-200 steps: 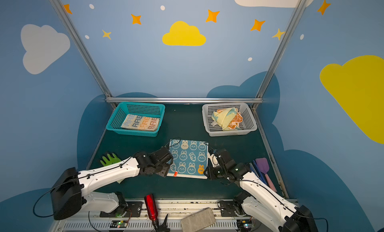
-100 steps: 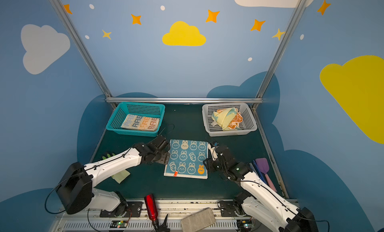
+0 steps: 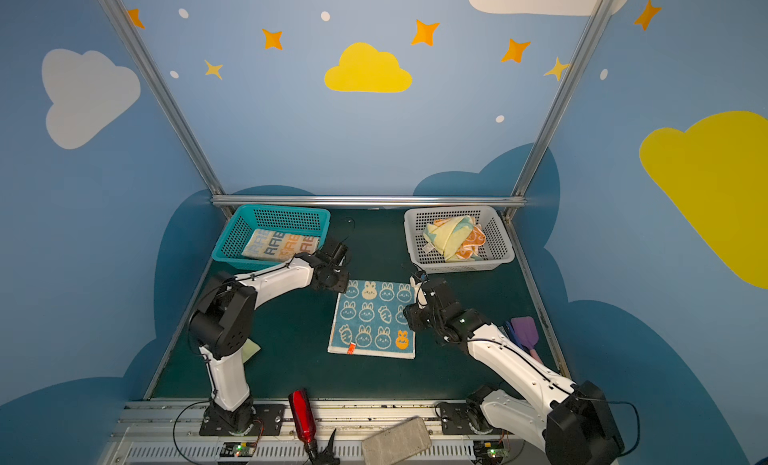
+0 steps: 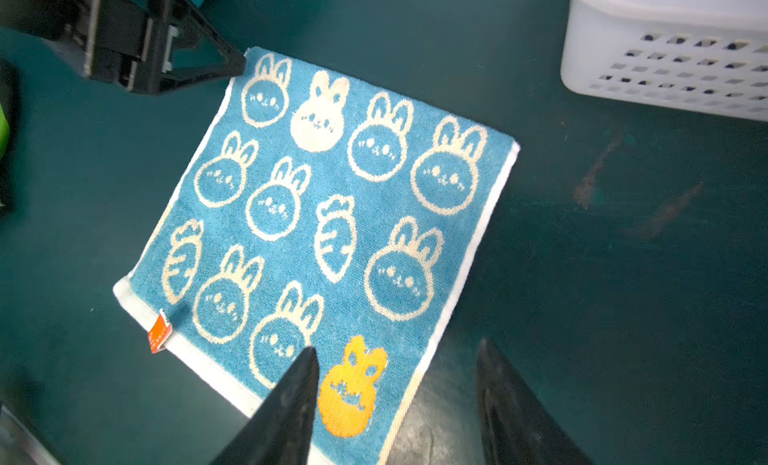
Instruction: Fold and stack the towels
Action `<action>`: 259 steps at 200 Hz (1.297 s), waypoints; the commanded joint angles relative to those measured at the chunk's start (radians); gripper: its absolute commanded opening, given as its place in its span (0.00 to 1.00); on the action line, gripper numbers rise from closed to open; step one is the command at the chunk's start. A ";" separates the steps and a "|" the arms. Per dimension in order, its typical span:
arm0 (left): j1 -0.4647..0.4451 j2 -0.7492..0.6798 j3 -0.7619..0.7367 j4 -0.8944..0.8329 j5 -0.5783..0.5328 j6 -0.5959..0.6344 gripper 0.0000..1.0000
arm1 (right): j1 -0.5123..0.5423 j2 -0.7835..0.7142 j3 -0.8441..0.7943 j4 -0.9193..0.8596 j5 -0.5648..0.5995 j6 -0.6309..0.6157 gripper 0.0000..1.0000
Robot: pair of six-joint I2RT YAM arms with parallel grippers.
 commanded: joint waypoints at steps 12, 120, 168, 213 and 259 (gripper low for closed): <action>0.019 0.078 0.060 -0.001 -0.023 0.014 0.59 | -0.019 0.019 0.029 0.045 0.002 -0.036 0.56; 0.015 0.174 0.043 -0.044 -0.010 0.009 0.34 | -0.048 0.166 0.180 0.028 -0.004 -0.172 0.53; -0.002 0.179 -0.022 -0.028 0.019 -0.019 0.04 | -0.060 0.238 0.265 0.052 -0.059 -0.298 0.55; -0.015 0.094 -0.136 -0.025 -0.011 -0.050 0.04 | -0.059 0.356 0.356 0.006 -0.161 -0.542 0.55; -0.037 -0.005 -0.223 -0.053 -0.048 -0.076 0.04 | -0.058 0.586 0.625 -0.275 -0.148 -0.636 0.53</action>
